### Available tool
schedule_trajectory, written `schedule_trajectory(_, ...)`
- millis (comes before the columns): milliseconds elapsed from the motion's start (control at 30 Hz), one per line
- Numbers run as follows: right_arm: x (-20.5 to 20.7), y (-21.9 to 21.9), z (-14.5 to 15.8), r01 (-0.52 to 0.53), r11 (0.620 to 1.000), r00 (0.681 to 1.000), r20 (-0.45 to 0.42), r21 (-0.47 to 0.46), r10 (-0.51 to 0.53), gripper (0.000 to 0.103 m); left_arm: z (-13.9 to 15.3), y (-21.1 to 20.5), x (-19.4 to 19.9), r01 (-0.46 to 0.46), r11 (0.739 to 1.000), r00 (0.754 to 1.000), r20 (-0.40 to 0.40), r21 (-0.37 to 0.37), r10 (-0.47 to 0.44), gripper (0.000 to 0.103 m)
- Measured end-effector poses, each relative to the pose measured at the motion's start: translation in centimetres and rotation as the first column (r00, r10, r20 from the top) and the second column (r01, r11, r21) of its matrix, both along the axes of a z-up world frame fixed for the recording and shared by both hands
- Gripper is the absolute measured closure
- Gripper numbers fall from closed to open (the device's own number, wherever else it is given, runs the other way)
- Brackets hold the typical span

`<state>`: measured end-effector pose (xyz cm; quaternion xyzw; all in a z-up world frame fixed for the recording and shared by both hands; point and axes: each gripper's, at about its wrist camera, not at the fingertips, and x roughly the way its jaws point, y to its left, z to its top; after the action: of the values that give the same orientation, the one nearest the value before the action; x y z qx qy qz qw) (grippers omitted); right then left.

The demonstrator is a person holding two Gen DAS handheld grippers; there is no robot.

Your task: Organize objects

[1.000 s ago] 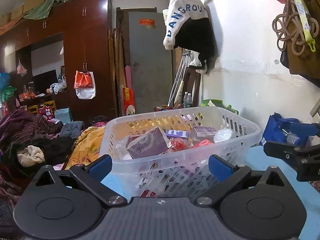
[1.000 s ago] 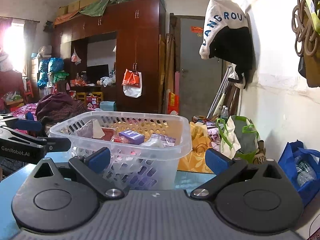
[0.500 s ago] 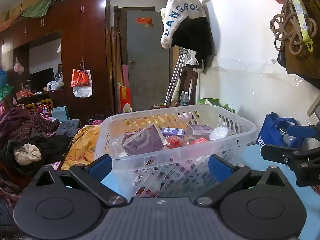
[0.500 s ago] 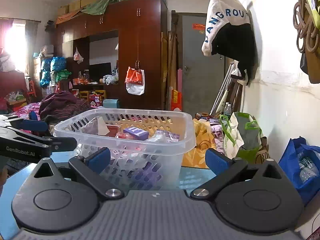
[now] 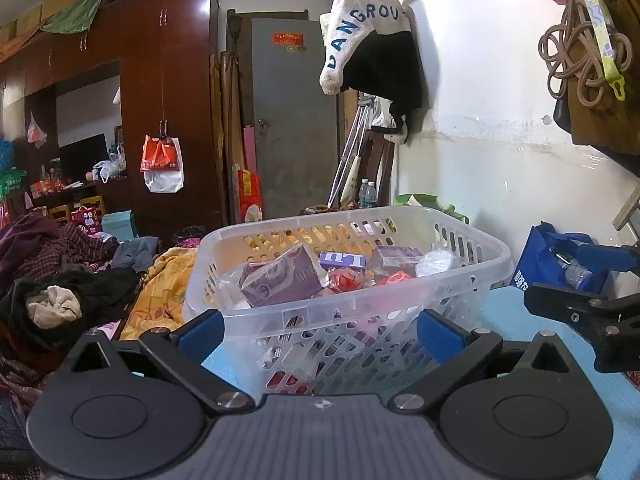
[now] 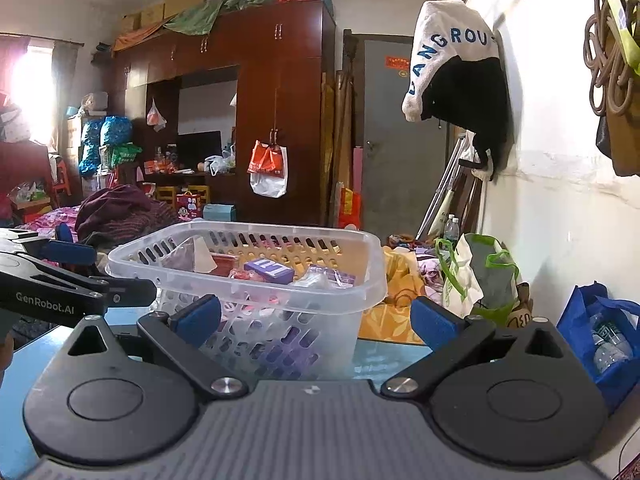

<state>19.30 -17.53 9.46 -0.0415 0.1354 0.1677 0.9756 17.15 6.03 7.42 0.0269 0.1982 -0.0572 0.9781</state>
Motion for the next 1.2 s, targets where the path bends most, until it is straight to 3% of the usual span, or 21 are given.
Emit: schedule_trajectory(1200, 0.44, -0.06, -0.01, 0.008, 1.0, 1.0, -0.013, -0.023, -0.009, 0.0, -0.26, -0.09, 0.53, -0.004, 1.0, 1.0, -0.023, -0.027, 0.003, 0.0)
